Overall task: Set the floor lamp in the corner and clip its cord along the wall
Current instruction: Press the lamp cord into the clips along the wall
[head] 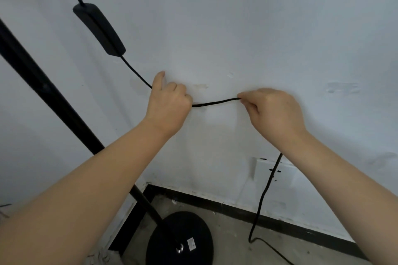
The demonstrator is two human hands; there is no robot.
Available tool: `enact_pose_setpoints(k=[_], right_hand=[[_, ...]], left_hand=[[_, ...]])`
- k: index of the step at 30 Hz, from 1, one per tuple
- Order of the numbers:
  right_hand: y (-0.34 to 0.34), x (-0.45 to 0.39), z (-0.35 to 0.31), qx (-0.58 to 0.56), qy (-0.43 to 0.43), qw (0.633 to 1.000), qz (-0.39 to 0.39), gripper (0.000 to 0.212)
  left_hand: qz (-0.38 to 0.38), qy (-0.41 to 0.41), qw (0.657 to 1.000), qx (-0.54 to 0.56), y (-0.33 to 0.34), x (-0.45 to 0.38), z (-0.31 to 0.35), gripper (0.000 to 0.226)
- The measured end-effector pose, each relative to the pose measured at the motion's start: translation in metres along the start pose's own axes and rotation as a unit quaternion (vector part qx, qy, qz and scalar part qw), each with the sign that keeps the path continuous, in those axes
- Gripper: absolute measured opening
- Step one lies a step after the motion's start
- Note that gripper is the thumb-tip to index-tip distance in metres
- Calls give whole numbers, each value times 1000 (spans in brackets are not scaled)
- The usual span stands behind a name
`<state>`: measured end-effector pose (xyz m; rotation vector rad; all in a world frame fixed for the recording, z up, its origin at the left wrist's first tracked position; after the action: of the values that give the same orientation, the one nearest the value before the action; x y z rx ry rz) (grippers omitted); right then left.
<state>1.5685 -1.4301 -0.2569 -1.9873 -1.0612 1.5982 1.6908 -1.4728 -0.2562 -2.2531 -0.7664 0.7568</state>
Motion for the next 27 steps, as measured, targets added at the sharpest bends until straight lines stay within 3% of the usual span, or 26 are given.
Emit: enact_pose_setpoints(k=[7, 9, 11, 14, 17, 19, 21, 23, 27], right_hand=[[16, 42, 20, 37, -16, 999, -1, 31], [20, 48, 24, 7, -18, 1000, -10, 28], [31, 55, 34, -69, 38, 995, -56, 22], [51, 81, 65, -229, 192, 940, -166, 29], [47, 107, 84, -341, 288, 867, -219, 27], [33, 117, 99, -401, 346, 820, -216, 20], [16, 124, 115, -423, 408, 781, -211, 14], [-3, 127, 129, -389, 424, 790, -214, 13], [-50, 108, 140, -258, 341, 891, -154, 23]], left_hand=[[88, 28, 996, -13, -6, 7, 14, 22], [129, 12, 992, 2, -11, 3, 13, 21], [167, -15, 985, 35, -11, 2, 11, 20], [208, 4, 967, 150, -16, 6, 27, 23], [213, 105, 944, 229, -32, 5, 73, 24], [183, 160, 934, 261, -43, -3, 100, 24], [85, 184, 933, 297, -37, -17, 123, 20], [47, 178, 930, 319, -34, -27, 135, 23], [177, 180, 901, 352, -69, -27, 143, 25]])
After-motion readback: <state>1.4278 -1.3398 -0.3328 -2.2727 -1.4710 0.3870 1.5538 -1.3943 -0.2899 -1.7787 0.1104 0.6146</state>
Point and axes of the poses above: each hand's wrist, its own x-axis away from the middle knuckle, its own y-axis out of the palm, z = x × y, the point moved 10 cm from there along -x, towards the middle knuckle
